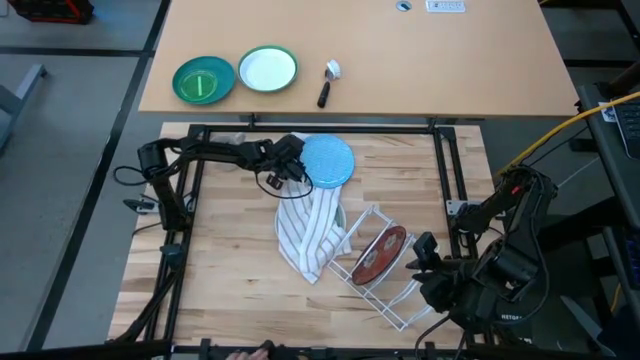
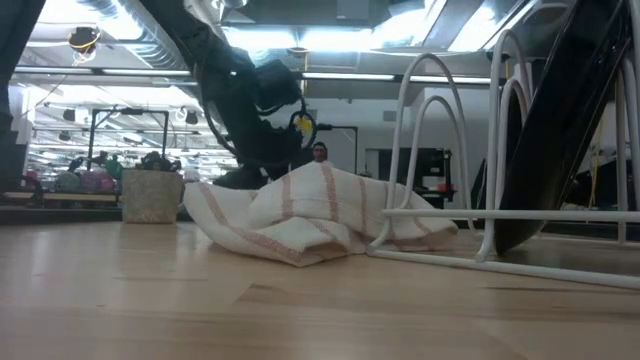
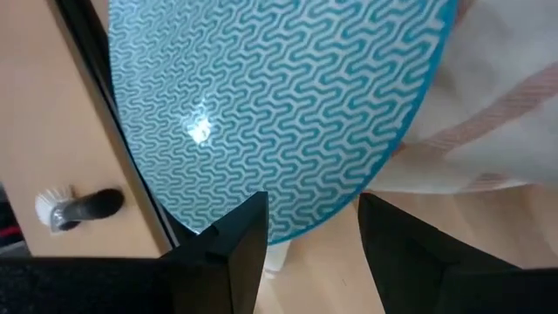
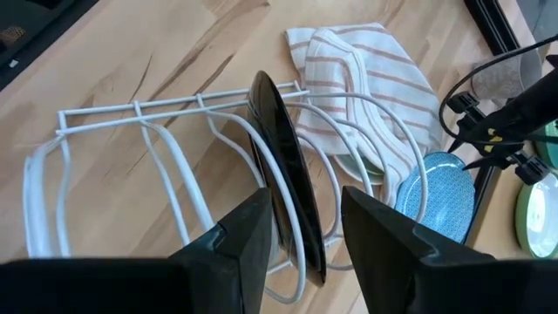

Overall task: Sort dishes
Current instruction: Put the blue plate into the dish rack, then move the napkin to the top

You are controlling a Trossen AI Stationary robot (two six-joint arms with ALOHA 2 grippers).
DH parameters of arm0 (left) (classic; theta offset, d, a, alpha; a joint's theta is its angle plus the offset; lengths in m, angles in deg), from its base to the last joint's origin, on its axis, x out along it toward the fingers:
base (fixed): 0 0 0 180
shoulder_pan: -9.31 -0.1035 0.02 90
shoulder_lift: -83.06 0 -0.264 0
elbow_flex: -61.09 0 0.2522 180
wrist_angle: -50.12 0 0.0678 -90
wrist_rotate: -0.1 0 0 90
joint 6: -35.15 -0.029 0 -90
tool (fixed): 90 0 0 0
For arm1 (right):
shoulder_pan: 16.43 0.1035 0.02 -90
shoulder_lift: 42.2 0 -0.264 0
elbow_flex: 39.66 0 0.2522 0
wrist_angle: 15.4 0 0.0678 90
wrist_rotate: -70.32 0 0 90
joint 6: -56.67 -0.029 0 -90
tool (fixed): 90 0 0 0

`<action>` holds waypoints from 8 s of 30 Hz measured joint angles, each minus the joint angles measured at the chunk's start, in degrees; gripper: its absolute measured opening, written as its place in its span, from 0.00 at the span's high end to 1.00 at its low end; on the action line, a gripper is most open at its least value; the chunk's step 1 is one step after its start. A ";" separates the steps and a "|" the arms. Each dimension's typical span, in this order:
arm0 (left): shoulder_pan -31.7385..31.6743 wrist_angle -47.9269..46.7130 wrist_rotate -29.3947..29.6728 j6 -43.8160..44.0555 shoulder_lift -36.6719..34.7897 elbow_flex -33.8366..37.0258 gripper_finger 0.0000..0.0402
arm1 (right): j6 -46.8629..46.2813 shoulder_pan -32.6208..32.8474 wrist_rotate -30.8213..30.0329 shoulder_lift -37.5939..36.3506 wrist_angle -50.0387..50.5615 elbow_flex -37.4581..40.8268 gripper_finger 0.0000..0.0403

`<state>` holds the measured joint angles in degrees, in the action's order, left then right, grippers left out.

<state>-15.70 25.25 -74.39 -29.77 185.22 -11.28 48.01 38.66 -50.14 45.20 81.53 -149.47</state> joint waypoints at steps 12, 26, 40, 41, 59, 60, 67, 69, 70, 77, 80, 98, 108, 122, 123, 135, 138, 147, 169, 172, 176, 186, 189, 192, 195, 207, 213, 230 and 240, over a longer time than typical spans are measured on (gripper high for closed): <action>-0.97 6.09 -0.95 -10.83 5.25 -0.11 0.61 | 0.02 0.00 -0.89 0.00 -0.18 0.01 0.64; -0.70 9.82 1.49 -2.96 4.75 -0.33 0.96 | 1.81 -1.93 -7.82 -1.96 6.66 0.03 0.64; -0.38 9.61 0.57 21.86 -3.07 -0.33 1.00 | 20.37 -17.71 -18.84 -18.16 6.82 0.03 0.64; -0.39 9.70 1.10 24.13 -4.00 -0.33 1.00 | 21.16 -19.49 -19.55 -19.34 6.90 0.03 0.64; 10.85 10.53 -6.05 66.27 -26.30 -0.50 1.00 | 36.11 -46.96 -20.51 -27.01 4.66 0.15 0.64; 12.56 10.83 -6.09 68.23 -27.29 -0.52 1.00 | 37.74 -48.38 -20.51 -26.91 3.51 0.16 0.64; 25.44 16.45 -6.53 80.88 -29.67 -0.55 1.00 | 50.31 -60.76 -7.53 -26.55 -7.05 0.14 0.64; 28.63 18.48 -6.59 85.01 -29.67 -0.55 1.00 | 53.97 -64.95 -1.95 -25.89 -10.97 0.14 0.64; 29.97 19.37 -6.64 86.83 -29.64 -0.55 1.00 | 55.57 -67.12 0.17 -25.35 -12.70 0.14 0.64; 37.63 25.82 -6.14 96.40 -27.70 -0.55 1.00 | 60.24 -82.75 14.15 -19.90 -17.64 0.14 0.64; 39.50 30.41 -6.20 98.19 -25.25 -0.57 1.00 | 61.14 -87.99 20.62 -16.56 -17.01 0.14 0.64; 45.17 44.55 -5.94 108.60 -8.43 -7.14 1.00 | 67.90 -107.98 41.65 1.43 -12.80 0.14 0.64; 45.79 34.85 -3.21 109.16 0.55 -16.87 1.00 | 64.61 -113.92 41.65 1.75 -8.18 0.14 0.64; 46.16 22.82 1.69 106.74 5.42 -25.47 1.00 | 63.80 -113.98 41.69 1.73 -6.60 0.14 0.64; 46.16 22.84 2.17 106.72 5.32 -25.58 1.00 | 63.15 -113.98 41.69 1.73 -6.61 0.14 0.64; 46.03 21.27 1.94 106.85 7.07 -25.64 1.00 | 62.46 -113.98 41.70 1.73 -7.21 0.14 0.64; 46.03 20.87 1.09 106.75 8.38 -25.64 1.00 | 62.46 -113.98 41.73 1.73 -7.20 0.14 0.64; 45.02 20.58 0.58 104.62 11.83 -25.64 1.00 | 61.09 -113.94 42.13 1.73 -8.01 0.14 0.64; 42.92 20.28 1.56 103.61 13.21 -25.62 0.91 | 61.37 -113.94 42.13 1.73 -8.26 0.14 0.64; 42.97 21.01 1.26 103.89 13.21 -25.62 0.89 | 61.39 -113.94 42.13 1.73 -8.24 0.14 0.64; 43.01 21.04 1.16 103.97 13.21 -25.62 0.86 | 61.57 -113.94 42.13 1.73 -8.10 0.14 0.64; 41.98 20.81 -6.53 105.22 10.42 -25.62 0.79 | 63.18 -113.98 42.11 1.73 -8.07 0.14 0.64; 41.43 17.77 -6.88 103.21 8.17 -25.62 0.80 | 63.18 -113.98 42.11 1.73 -7.93 0.14 0.64; 40.70 14.29 -6.92 100.31 6.03 -25.62 0.80 | 63.20 -113.98 42.13 1.73 -7.51 0.14 0.64; 39.98 10.97 -6.99 98.01 3.64 -25.62 0.80 | 63.32 -113.98 42.11 1.73 -7.51 0.14 0.64; 38.09 -26.66 -5.93 87.66 -6.85 -25.62 0.80 | 67.93 -113.98 42.13 1.75 -3.63 0.12 0.64; 39.92 -37.78 -5.94 91.07 -5.96 -22.90 0.80 | 67.99 -113.98 42.13 1.75 -3.66 0.12 0.64; 38.60 -26.95 -2.40 86.91 -5.25 -10.42 0.53 | 69.00 -113.98 45.14 1.75 -3.81 0.12 0.64; 38.62 -14.01 -2.66 86.00 -2.67 -4.34 0.43 | 69.00 -113.98 45.12 1.75 -3.88 0.12 0.64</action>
<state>22.92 11.24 -77.06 56.23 182.55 -15.63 117.00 -75.33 -5.02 46.95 77.65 -149.34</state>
